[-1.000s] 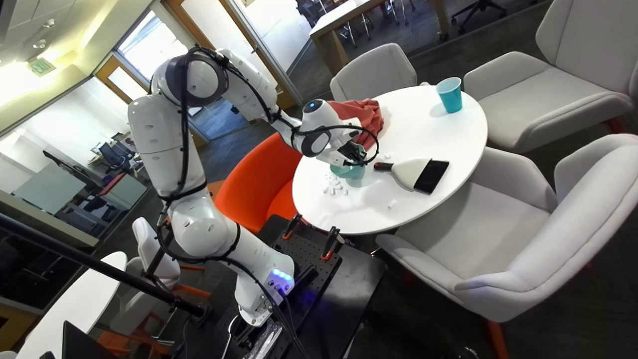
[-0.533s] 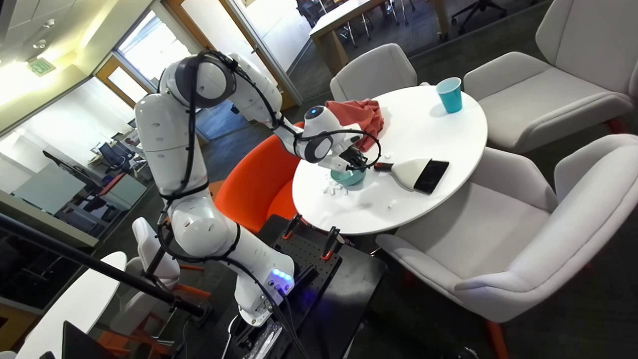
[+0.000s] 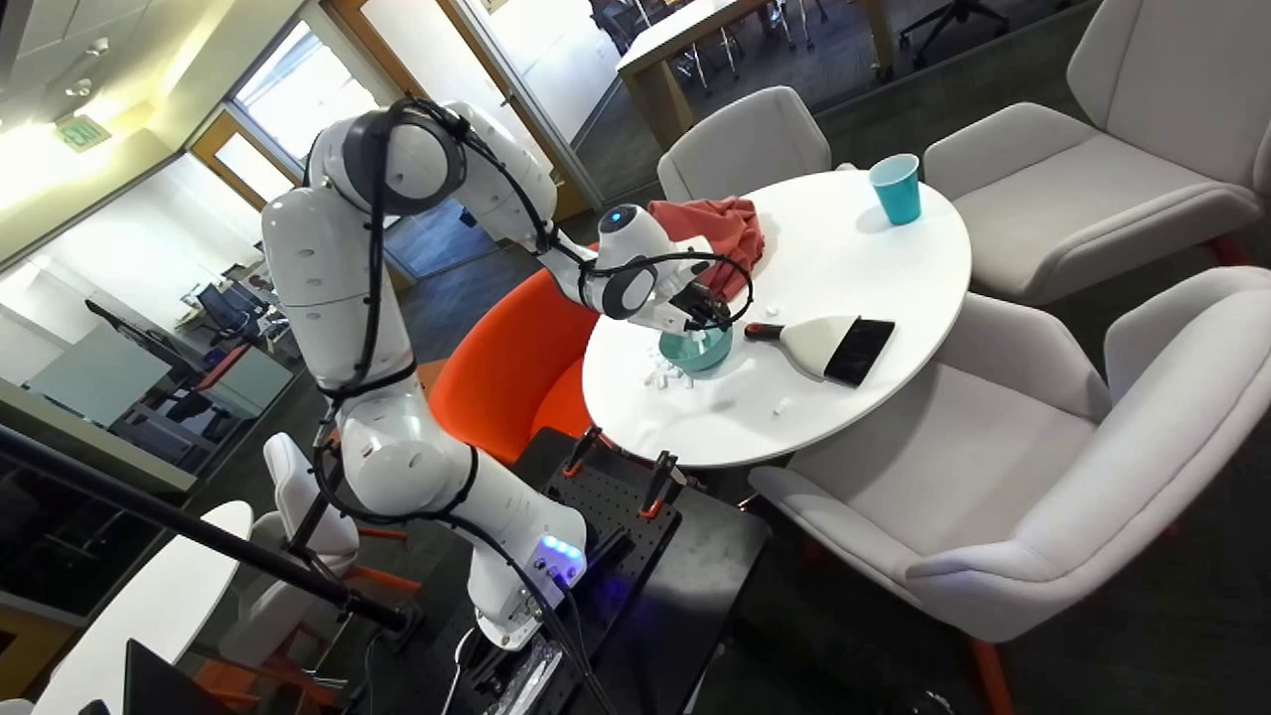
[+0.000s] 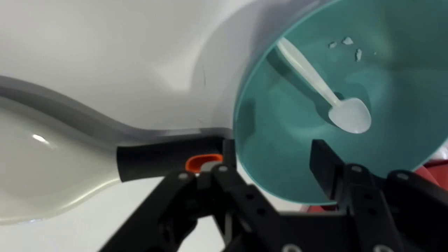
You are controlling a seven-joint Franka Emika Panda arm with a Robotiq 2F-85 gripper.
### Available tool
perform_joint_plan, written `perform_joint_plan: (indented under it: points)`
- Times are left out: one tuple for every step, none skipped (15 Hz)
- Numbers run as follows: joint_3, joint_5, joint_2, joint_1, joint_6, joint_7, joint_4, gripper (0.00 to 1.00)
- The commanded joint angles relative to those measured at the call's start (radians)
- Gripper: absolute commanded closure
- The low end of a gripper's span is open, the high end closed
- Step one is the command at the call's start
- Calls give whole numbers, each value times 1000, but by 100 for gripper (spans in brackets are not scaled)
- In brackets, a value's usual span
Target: Move the blue bowl forward.
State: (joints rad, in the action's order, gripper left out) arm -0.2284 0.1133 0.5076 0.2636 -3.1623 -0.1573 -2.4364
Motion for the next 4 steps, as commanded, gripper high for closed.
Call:
perform_joint_plan:
  points:
    - [-176,-34,-111,193,67,-35,-61,11]
    - [-224,-30,-125,244,102,-52,-62,5]
    - [-267,-14,-137,290,133,-75,-61,0]
    - [-296,10,-156,319,170,-101,-60,0]
